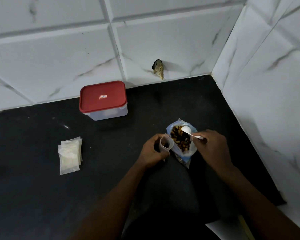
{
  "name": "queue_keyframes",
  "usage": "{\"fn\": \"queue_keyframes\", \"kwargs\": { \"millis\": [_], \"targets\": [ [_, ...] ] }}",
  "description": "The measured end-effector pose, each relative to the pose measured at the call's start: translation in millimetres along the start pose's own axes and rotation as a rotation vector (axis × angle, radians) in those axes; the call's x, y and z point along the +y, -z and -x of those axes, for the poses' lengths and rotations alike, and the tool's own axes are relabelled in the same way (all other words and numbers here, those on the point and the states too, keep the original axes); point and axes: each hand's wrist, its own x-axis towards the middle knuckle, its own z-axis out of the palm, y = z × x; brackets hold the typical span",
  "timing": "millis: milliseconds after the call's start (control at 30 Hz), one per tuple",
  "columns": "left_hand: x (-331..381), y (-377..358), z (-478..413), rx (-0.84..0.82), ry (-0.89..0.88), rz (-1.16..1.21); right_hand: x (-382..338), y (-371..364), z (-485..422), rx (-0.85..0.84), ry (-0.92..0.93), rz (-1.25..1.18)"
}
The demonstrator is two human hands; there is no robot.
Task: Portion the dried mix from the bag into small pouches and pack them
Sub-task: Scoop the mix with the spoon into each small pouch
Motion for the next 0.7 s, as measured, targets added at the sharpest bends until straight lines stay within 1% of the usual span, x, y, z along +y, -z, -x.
{"fn": "queue_keyframes", "kwargs": {
  "millis": [100,233,300,367,533,633,700],
  "targets": [
    [2,1,-1,-0.023,-0.009,0.001,-1,-8,-2,0.013,0.051,0.132],
    [2,1,-2,-0.043,-0.027,0.001,-3,-18,-6,0.011,0.116,0.185],
    [2,1,-2,-0.043,-0.033,-0.01,-2,-24,-6,-0.037,0.127,0.182],
    [1,0,-2,-0.045,-0.04,-0.017,-2,-26,-4,-0.105,0.094,0.171],
    [3,0,-3,-0.051,-0.016,-0.025,-5,-15,-5,-0.193,0.093,0.111],
    [3,0,-2,-0.047,-0.011,-0.016,-3,-9,-2,-0.115,0.142,0.068],
    [4,0,-1,-0.042,-0.011,-0.007,2,-7,-3,-0.058,0.106,0.051]
  ]
}}
